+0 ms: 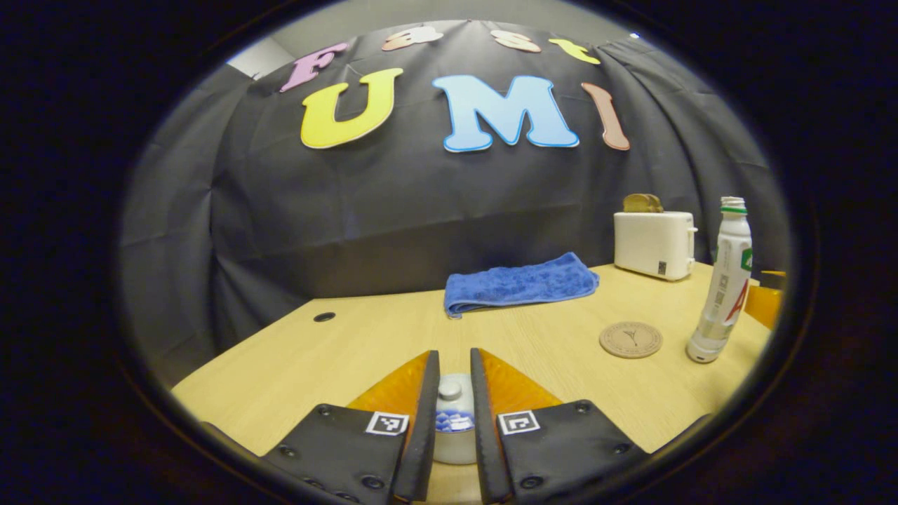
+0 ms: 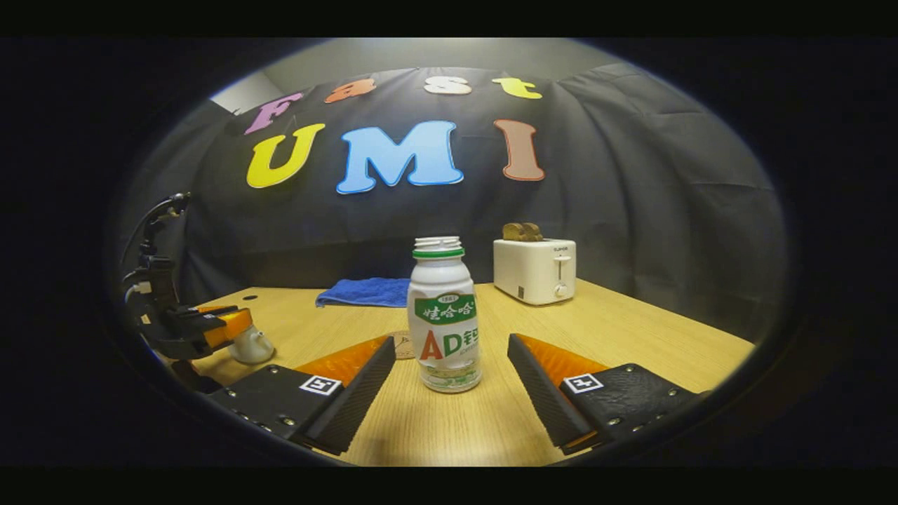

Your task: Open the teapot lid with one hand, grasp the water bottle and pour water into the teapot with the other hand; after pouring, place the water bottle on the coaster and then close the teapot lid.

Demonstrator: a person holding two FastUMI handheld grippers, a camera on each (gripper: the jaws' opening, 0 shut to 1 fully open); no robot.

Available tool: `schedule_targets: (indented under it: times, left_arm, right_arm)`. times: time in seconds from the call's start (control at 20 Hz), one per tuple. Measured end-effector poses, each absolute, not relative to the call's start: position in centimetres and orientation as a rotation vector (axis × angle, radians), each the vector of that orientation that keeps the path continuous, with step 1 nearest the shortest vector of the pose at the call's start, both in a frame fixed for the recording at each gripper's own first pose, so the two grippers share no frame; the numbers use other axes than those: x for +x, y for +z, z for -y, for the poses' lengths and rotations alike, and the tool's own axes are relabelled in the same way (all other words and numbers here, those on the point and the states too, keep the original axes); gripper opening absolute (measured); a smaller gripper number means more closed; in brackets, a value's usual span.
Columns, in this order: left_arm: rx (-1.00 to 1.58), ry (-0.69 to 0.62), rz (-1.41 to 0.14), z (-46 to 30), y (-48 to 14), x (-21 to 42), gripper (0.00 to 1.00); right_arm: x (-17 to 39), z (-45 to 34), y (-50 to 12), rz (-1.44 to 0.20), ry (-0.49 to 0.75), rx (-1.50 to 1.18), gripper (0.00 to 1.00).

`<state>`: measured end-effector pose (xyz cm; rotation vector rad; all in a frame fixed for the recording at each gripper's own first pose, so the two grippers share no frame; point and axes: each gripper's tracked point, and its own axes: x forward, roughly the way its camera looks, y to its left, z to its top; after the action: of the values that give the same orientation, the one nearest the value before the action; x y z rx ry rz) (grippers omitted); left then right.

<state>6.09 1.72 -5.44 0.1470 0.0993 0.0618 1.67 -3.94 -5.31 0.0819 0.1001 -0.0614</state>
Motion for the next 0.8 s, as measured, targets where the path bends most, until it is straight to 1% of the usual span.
schedule_targets:
  times: [0.05, 0.1, 0.25, 0.35, 0.4, 0.5, 0.55, 0.6, 0.65, 0.7, 0.75, 0.8]
  left_arm:
    - [0.13, 0.06, -0.1, -2.0, -5.6, 5.9, 0.37]
    - [0.124, 0.057, -0.105, -1.8, -5.8, 6.3, 0.17]
    - [0.131, 0.067, -0.098, -1.8, -5.5, 6.2, 0.17]
    - [0.132, 0.068, -0.099, -1.6, -5.5, 6.0, 0.06]
    - [0.129, 0.067, -0.099, -1.8, -5.6, 6.0, 0.1]
    - [0.103, 0.052, -0.091, -1.8, -5.4, 6.1, 0.1]
    - [0.088, 0.046, -0.085, -1.8, -5.0, 6.0, 0.1]
    - [0.083, 0.042, -0.072, -1.9, -4.6, 6.0, 0.06]
    - [0.084, 0.043, -0.057, -1.9, -4.1, 5.8, 0.06]
    - [0.085, 0.042, -0.048, -1.9, -3.7, 5.7, 0.1]
    - [0.08, 0.04, -0.039, -1.8, -3.4, 5.5, 0.06]
    - [0.069, 0.034, -0.033, -1.8, -3.0, 5.2, 0.1]
  right_arm:
    - [1.6, 3.9, -5.3, -0.1, -0.062, 0.082, 0.99]
    - [1.6, 4.0, -5.3, -0.1, -0.062, 0.083, 0.99]
    - [1.7, 4.1, -5.4, -0.099, -0.065, 0.084, 0.99]
    - [1.8, 4.1, -5.4, -0.1, -0.063, 0.076, 0.99]
    - [1.8, 4.1, -5.4, -0.102, -0.062, 0.072, 0.99]
    - [1.9, 4.0, -5.7, -0.109, -0.051, 0.067, 0.97]
    - [1.9, 4.0, -5.8, -0.112, -0.049, 0.064, 0.99]
    - [1.9, 4.0, -5.9, -0.114, -0.048, 0.063, 0.99]
    - [2.0, 4.0, -6.0, -0.118, -0.047, 0.062, 0.99]
    - [2.0, 4.0, -6.1, -0.121, -0.046, 0.061, 0.99]
    - [2.0, 4.1, -6.1, -0.124, -0.047, 0.057, 0.99]
    - [2.1, 4.2, -6.0, -0.125, -0.048, 0.05, 0.99]
